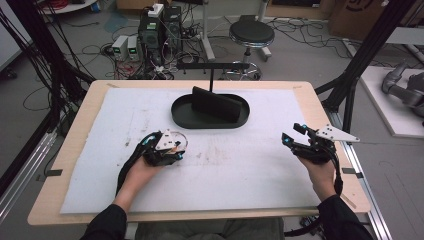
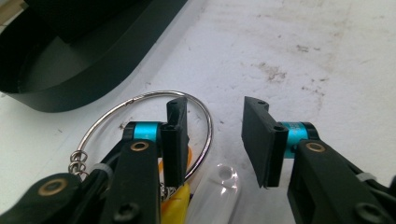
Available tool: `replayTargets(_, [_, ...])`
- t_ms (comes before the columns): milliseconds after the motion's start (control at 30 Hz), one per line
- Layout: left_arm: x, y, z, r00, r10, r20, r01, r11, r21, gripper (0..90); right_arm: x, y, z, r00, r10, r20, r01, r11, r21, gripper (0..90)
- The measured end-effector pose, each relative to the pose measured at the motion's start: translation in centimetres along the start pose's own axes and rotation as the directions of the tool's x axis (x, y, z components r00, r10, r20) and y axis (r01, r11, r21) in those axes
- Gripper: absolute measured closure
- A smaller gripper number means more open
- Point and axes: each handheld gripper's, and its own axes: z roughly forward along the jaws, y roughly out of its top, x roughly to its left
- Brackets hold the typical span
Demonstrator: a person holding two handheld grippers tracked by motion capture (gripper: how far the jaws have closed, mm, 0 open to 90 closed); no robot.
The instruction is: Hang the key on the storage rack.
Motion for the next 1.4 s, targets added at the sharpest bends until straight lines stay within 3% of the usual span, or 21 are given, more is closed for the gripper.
replayTargets(367, [-0.1,-0.1,0.7,0.9994,0.033,-0.010,-0.032,0.9966,0.076,68.7,-0.1,0.0,0.0,1.0000,0.008,-0.002,-0.008,1.000,0.002,35.0])
replayTargets(667, [-0.2,-0.2,1.0,0.9989,0.045,0.013,-0.046,0.9962,0.074,82.8,-0.2,-0.1,0.0,0.9999,0.015,-0.002,-0.015,1.000,0.001,35.1])
replayTargets(900, [-0.2,-0.1,0.9,0.9989,0.044,0.019,-0.045,0.9964,0.072,85.6,-0.2,-0.1,-0.1,0.9998,0.020,-0.001,-0.020,1.000,-0.001,35.2])
replayTargets(1133, [0.4,-0.2,-0.3,0.9995,-0.004,0.031,0.004,1.0000,-0.008,85.7,-0.3,-0.1,-0.1,0.9998,0.021,0.000,-0.021,1.000,-0.004,35.5])
replayTargets(1300, [1.1,-0.3,-1.5,0.9975,-0.067,0.024,0.069,0.9937,-0.088,85.8,-0.3,-0.1,-0.1,0.9996,0.026,0.004,-0.026,1.000,-0.008,35.5])
replayTargets(1400, [1.4,-0.5,-1.9,0.9964,-0.084,0.007,0.085,0.9911,-0.103,85.8,-0.3,-0.1,-0.2,0.9996,0.026,0.007,-0.026,1.000,-0.011,35.6])
